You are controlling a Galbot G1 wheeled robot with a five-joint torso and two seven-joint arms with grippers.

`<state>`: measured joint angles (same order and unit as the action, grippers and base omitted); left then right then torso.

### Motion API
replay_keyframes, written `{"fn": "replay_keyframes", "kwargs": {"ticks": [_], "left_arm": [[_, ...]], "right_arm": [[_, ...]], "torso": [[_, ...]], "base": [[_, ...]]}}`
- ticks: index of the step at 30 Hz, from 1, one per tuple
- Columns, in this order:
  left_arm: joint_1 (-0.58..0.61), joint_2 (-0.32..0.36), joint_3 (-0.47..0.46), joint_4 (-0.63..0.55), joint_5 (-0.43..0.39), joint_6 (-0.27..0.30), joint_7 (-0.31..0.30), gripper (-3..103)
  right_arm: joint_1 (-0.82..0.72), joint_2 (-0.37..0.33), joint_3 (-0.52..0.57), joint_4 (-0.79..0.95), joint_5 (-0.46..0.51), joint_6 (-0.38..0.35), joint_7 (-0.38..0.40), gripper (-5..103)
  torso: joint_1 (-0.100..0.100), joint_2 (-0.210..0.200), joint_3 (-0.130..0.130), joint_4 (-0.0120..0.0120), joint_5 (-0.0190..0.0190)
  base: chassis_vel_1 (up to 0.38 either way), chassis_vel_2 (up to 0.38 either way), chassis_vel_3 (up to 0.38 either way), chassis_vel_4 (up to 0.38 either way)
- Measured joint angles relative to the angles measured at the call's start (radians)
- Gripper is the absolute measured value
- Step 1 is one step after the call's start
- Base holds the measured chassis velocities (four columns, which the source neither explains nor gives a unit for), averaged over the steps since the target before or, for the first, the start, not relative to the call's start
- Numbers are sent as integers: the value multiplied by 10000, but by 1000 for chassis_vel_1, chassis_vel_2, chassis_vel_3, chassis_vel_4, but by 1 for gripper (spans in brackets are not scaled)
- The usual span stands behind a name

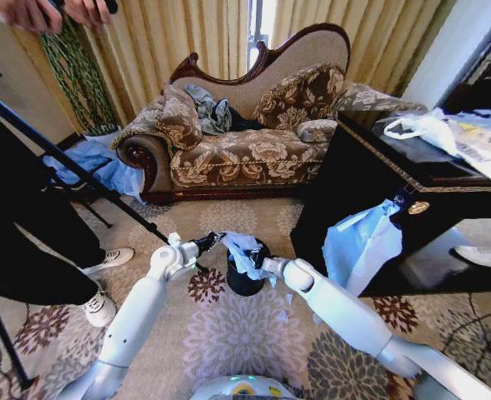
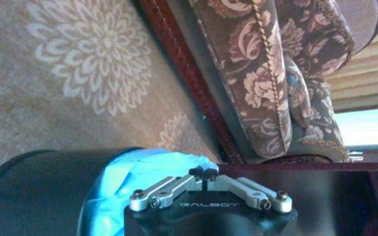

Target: Place a garbage bag over the trash bin.

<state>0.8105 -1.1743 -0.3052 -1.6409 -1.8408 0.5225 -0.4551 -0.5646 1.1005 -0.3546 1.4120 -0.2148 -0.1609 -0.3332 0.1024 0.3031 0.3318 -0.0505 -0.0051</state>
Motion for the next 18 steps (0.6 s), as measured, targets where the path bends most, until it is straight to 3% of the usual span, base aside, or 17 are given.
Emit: {"fn": "replay_keyframes", "kwargs": {"ticks": [6,12,18], "left_arm": [[-33,241,-75,-209,-276,-1,-15,0],[230,316,-218,-370,-320,18,29,0],[683,222,-494,-617,-304,38,238,0]], "right_arm": [[656,648,-529,-938,-143,-141,121,0],[1549,758,-1267,-1491,-220,-207,3,0],[3100,656,-2878,-1985,-389,-244,-590,0]], "torso": [[0,0,0,1,2],[0,0,0,2,1],[0,0,0,2,3]], "base": [[0,0,0,0],[0,0,0,0],[0,0,0,0]]}}
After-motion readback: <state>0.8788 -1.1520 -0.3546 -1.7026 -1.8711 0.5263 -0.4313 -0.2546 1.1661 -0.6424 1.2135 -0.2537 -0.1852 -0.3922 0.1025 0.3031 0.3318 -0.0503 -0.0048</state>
